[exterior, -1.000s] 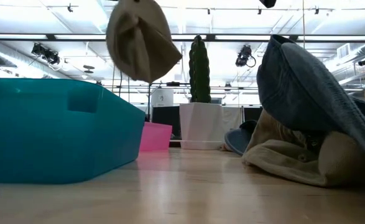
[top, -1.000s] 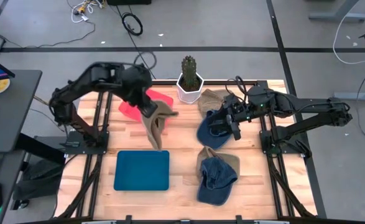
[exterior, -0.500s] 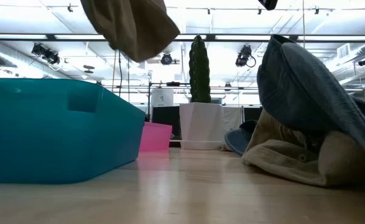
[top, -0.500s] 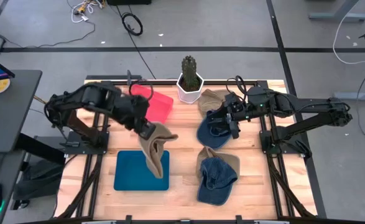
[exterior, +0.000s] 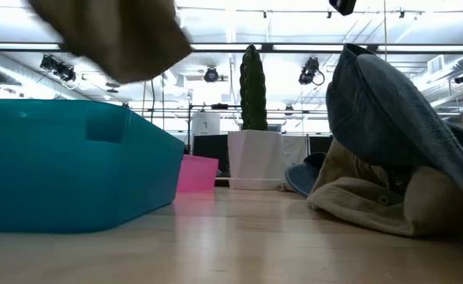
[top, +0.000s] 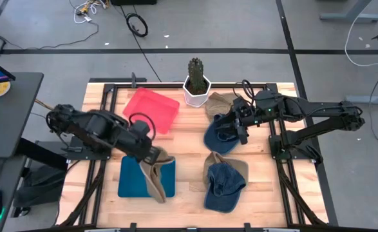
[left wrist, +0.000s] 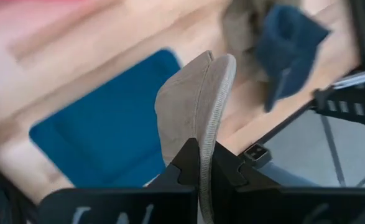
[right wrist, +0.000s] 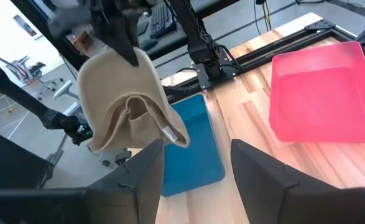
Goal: Pick & Place hat
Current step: Put the middle brown cap into the blue bin
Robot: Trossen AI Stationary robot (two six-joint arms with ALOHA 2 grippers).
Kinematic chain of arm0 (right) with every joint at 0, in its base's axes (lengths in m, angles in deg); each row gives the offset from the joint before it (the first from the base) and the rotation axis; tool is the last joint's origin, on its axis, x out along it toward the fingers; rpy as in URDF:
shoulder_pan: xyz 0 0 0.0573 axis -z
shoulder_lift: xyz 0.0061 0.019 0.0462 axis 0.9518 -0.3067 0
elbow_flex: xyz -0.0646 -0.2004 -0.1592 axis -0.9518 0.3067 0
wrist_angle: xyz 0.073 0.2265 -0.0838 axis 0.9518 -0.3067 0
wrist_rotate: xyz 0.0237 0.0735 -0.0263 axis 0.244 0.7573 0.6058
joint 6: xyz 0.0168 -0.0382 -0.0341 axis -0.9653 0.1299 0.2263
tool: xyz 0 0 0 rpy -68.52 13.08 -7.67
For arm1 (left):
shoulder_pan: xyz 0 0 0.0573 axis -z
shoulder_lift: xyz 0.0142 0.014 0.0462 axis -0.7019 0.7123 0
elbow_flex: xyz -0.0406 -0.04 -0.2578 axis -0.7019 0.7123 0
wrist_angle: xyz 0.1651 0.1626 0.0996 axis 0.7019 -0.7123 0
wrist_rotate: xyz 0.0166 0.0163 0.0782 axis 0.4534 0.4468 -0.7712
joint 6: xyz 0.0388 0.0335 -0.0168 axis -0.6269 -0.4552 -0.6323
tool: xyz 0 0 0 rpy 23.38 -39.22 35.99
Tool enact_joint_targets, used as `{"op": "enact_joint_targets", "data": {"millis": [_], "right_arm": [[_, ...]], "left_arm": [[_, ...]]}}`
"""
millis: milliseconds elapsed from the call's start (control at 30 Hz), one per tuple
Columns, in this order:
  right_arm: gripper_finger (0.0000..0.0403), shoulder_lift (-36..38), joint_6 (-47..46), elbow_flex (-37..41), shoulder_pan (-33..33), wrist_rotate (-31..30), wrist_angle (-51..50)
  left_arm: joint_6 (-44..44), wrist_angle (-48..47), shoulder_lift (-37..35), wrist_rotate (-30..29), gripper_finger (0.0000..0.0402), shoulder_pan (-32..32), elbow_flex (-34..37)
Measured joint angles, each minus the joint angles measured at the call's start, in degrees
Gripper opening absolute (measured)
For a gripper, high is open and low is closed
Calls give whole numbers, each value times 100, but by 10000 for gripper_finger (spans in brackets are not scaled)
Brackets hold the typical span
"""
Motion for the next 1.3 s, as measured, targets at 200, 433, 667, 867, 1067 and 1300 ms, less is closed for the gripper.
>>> {"op": "enact_joint_targets", "data": {"millis": [200, 433, 667, 867, 1067, 1300], "right_arm": [[187, 0, 375, 0, 0, 18, -372], [187, -78, 925, 2, 0, 17, -652], [187, -276, 907, 2, 0, 18, -800], [187, -457, 886, 4, 0, 18, -863], [187, -561, 744, 4, 0, 19, -848], [187, -564, 593, 4, 1, 18, -831]], "left_arm": [[905, -2, 3, 464, 11, 174, 867], [1101, -4, 108, 720, 11, 192, 1353], [812, 2, 166, 302, 11, 105, 1393], [32, -3, 104, 74, 11, -36, 1392], [-624, -4, 124, 83, 11, -137, 1391], [-591, 2, 223, 77, 11, -96, 1466]]}}
